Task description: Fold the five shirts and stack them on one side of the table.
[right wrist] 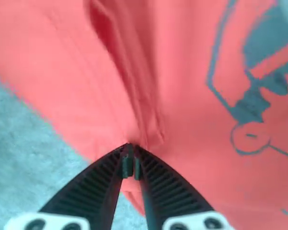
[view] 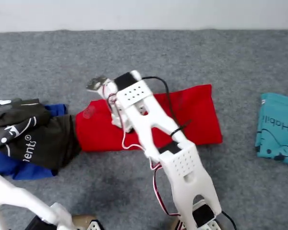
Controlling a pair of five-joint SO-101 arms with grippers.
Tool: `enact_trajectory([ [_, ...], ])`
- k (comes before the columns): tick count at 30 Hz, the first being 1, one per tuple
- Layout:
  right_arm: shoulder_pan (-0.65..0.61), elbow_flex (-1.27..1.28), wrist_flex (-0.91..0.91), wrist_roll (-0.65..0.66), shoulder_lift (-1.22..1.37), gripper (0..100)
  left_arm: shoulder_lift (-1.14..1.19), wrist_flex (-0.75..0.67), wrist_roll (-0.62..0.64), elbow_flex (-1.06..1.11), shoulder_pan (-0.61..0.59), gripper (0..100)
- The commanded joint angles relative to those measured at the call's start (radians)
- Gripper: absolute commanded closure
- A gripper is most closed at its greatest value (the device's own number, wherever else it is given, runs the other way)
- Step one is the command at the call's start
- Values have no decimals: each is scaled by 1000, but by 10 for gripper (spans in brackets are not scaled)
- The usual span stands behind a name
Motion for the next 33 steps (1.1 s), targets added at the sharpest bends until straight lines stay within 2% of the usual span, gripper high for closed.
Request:
enact_trajectory([
  [1, 27, -6, -19, -9, 15, 988, -32, -18, -9, -8, 5, 986],
  [8, 18, -120, 48, -14, -58, 988, -32, -14, -12, -12, 5, 986],
  [14, 19, -120, 53, -14, -200, 988, -34, -12, -12, -13, 5, 986],
  [21, 36, 115, 51, -71, -427, 988, -58, 14, -9, -41, 11, 986],
  [28, 171, 417, 51, -72, -714, 988, -229, 97, 0, -44, 249, 986],
  [33, 323, 571, 50, -72, -886, 985, -264, 100, 120, -35, 408, 986],
])
